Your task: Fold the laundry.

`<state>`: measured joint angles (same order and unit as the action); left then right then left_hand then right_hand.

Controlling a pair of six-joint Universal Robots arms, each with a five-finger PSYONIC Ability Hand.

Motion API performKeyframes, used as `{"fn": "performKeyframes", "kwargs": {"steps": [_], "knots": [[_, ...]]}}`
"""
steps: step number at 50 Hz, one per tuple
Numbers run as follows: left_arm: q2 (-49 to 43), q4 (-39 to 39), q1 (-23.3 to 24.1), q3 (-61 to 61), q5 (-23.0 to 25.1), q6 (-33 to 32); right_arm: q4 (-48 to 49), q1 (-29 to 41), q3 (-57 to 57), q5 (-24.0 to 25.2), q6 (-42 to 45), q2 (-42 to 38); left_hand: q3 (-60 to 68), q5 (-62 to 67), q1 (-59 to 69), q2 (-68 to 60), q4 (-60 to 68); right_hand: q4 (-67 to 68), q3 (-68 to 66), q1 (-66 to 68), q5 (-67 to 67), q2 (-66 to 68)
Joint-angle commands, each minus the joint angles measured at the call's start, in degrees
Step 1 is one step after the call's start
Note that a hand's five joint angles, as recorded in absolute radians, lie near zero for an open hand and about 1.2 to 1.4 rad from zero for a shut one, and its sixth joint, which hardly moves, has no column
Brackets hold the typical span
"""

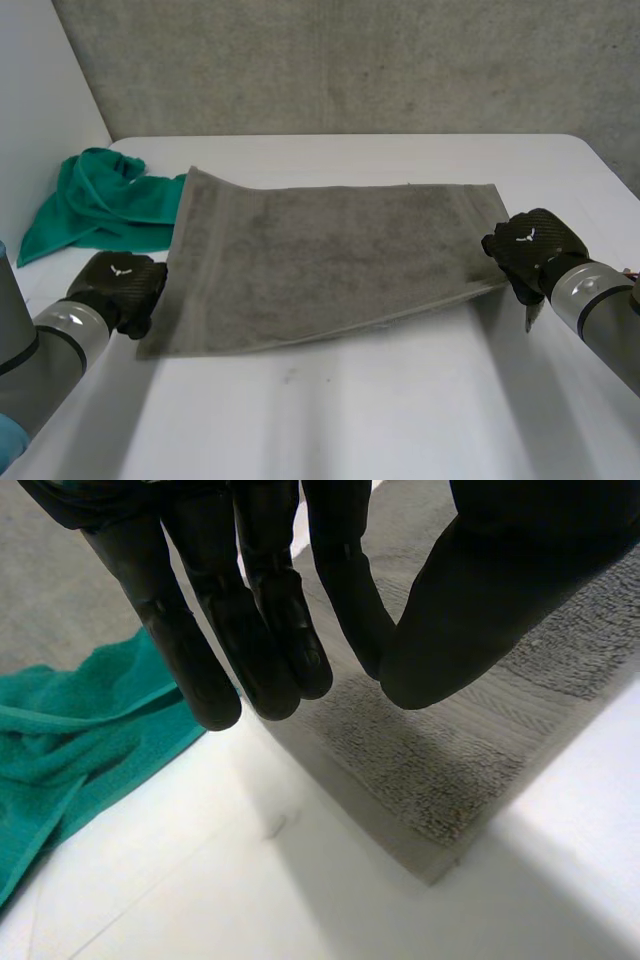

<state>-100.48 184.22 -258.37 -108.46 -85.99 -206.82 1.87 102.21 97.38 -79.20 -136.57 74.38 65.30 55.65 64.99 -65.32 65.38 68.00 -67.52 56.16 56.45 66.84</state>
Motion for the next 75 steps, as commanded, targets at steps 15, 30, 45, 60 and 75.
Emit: {"fn": "performKeyframes", "kwargs": {"steps": [15,30,45,60,75], "knots": [[-8.9,2.3,-0.2,-0.1,1.2,-0.3,0.6,0.6,0.9,-0.4,-0.2,-3.2,-37.6,-37.9,-37.3,37.6,-37.7,12.0,-12.5,23.8,13.6,13.2],[-10.5,6.3,-0.6,1.3,1.2,-0.3,0.9,0.7,1.2,-0.3,-0.2,-3.3,-34.2,-34.6,-33.9,34.3,-34.3,12.0,-12.5,23.8,13.6,13.2],[-12.2,6.3,-0.6,1.8,1.3,-2.6,1.6,0.7,1.7,-0.3,-0.1,-3.5,-33.4,-33.7,-33.1,33.4,-33.5,12.0,-12.5,23.8,13.6,13.2],[-13.7,8.1,-0.9,2.9,1.2,-2.7,1.9,0.7,1.8,-0.4,0.2,-4.1,-22.5,-22.8,-22.2,22.5,-22.5,12.0,-12.5,23.8,13.6,13.2],[-15.4,8.9,-0.6,3.5,1.3,-2.9,1.9,0.7,1.9,-0.4,0.2,-4.2,-11.2,-11.5,-10.9,11.2,-11.3,12.0,-12.5,23.8,13.6,13.2]]}}
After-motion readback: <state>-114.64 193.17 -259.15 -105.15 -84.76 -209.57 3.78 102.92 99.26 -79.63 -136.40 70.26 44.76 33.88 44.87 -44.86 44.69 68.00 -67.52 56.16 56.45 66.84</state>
